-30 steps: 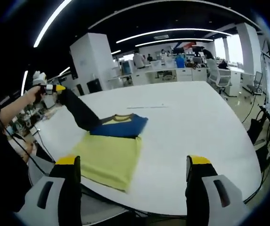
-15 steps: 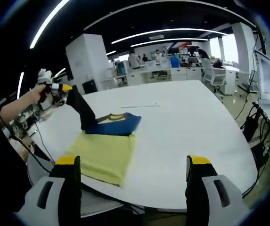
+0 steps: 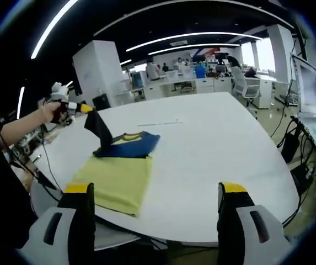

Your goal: Fold the garment on the visible template until the final outline fits inside the template.

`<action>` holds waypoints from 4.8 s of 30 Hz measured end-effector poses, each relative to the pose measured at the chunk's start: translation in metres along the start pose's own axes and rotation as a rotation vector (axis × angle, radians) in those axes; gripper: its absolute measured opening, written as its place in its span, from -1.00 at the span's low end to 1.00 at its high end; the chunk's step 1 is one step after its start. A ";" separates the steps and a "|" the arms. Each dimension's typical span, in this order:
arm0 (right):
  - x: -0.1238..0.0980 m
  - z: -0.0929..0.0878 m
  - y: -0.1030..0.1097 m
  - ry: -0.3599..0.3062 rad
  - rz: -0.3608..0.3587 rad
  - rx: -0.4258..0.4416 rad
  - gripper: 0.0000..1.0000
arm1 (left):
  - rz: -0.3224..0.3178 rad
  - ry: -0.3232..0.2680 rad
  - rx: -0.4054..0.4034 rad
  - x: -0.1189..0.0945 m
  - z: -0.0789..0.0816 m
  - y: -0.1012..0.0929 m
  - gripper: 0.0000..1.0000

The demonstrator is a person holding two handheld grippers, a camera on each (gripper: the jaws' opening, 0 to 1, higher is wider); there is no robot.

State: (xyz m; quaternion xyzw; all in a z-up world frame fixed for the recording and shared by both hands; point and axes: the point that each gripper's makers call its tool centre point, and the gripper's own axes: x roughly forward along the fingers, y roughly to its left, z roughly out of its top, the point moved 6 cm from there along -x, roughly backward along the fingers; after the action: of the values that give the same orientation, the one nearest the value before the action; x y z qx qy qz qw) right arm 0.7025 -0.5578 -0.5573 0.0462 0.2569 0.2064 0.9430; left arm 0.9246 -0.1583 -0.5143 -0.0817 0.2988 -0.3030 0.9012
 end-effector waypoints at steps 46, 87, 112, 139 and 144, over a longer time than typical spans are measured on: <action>0.001 -0.016 -0.019 0.057 -0.037 0.032 0.85 | 0.001 0.218 -0.042 0.142 -0.063 -0.029 -1.00; -0.004 -0.039 -0.043 0.097 -0.072 0.076 0.85 | 0.063 0.364 -0.053 0.230 -0.120 -0.046 -0.97; -0.007 -0.041 -0.044 0.097 -0.084 0.087 0.85 | 0.035 0.383 -0.031 0.235 -0.126 -0.046 -0.91; 0.002 -0.017 -0.024 0.057 -0.033 0.030 0.85 | 0.069 0.310 -0.035 0.176 -0.103 -0.013 -0.59; 0.006 -0.015 -0.015 0.050 -0.009 0.019 0.85 | 0.083 0.282 -0.038 0.152 -0.102 -0.002 -0.52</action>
State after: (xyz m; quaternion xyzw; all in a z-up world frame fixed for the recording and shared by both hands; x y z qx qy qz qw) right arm 0.7047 -0.5698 -0.5762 0.0489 0.2826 0.2007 0.9367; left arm 0.9602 -0.2465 -0.6705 -0.0429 0.4312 -0.2680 0.8605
